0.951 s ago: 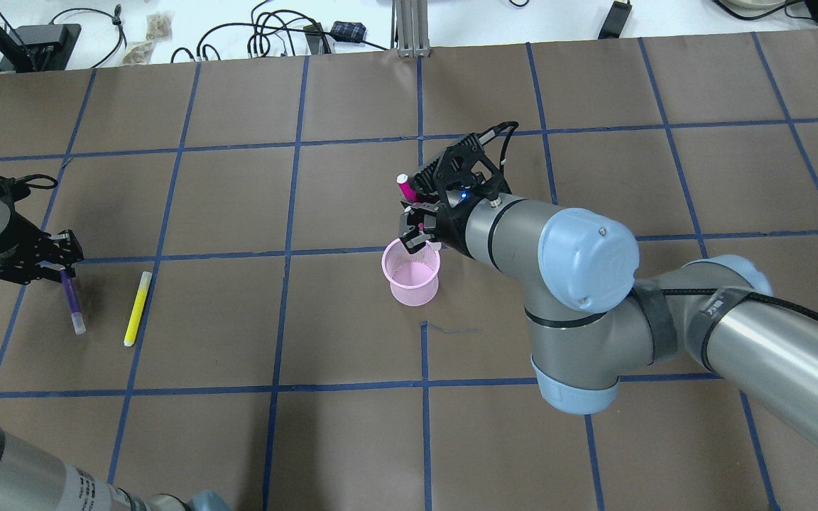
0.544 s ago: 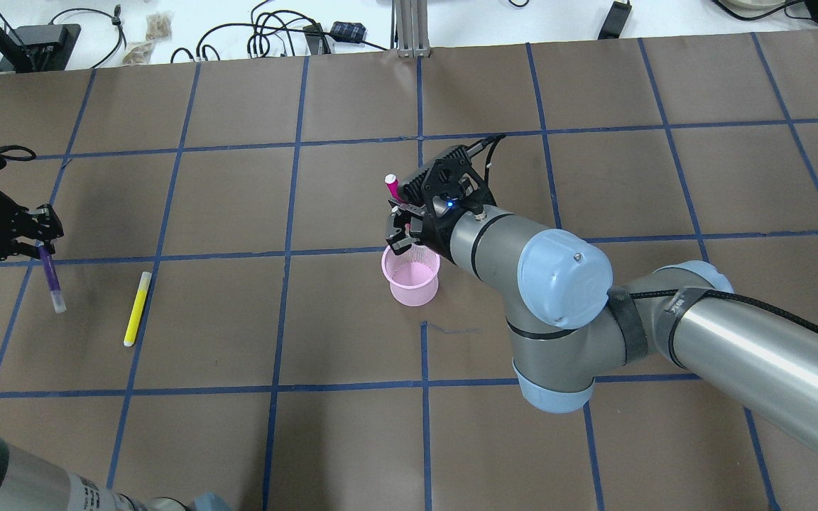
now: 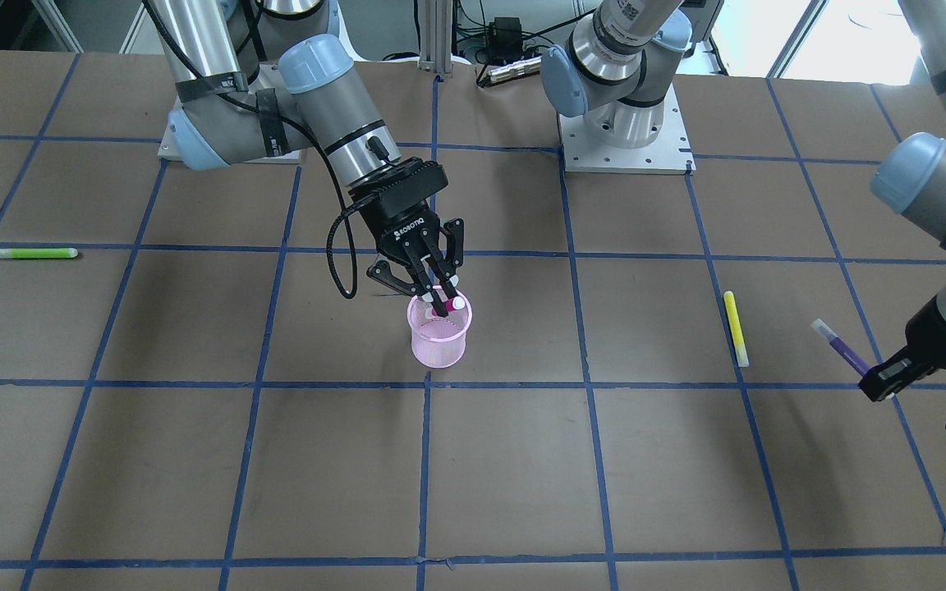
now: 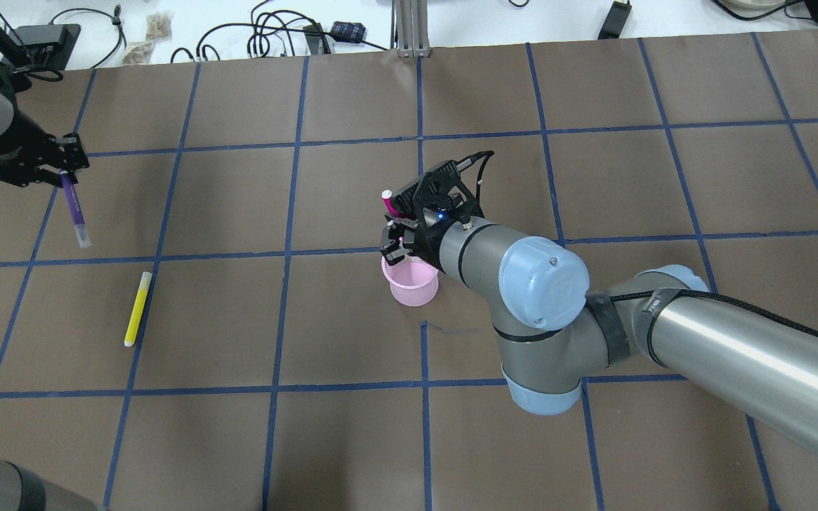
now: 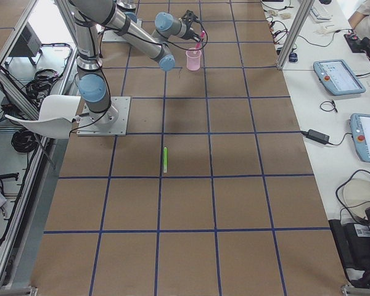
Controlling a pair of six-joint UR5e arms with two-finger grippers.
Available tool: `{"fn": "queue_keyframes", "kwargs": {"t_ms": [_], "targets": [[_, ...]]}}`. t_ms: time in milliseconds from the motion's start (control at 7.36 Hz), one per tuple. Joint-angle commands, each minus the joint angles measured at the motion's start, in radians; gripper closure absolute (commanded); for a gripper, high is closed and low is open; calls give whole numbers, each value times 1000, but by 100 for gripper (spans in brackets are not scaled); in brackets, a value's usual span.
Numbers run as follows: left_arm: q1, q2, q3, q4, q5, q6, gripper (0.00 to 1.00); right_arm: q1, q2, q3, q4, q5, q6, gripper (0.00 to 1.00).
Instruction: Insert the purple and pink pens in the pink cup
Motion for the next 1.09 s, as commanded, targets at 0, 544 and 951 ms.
{"fn": "queue_keyframes", "kwargs": {"t_ms": [0,544,951], "targets": [[-122,49,5,9,5,-136,100,38,12,5,16,-37,133,28],[-306,150,-3,-9,32,-390,100,-52,-90,-159,482,-38,123,0],[-553,153,-12,9,151,-727,100,-318,-135,-436,1201,-63,-2,0]]}}
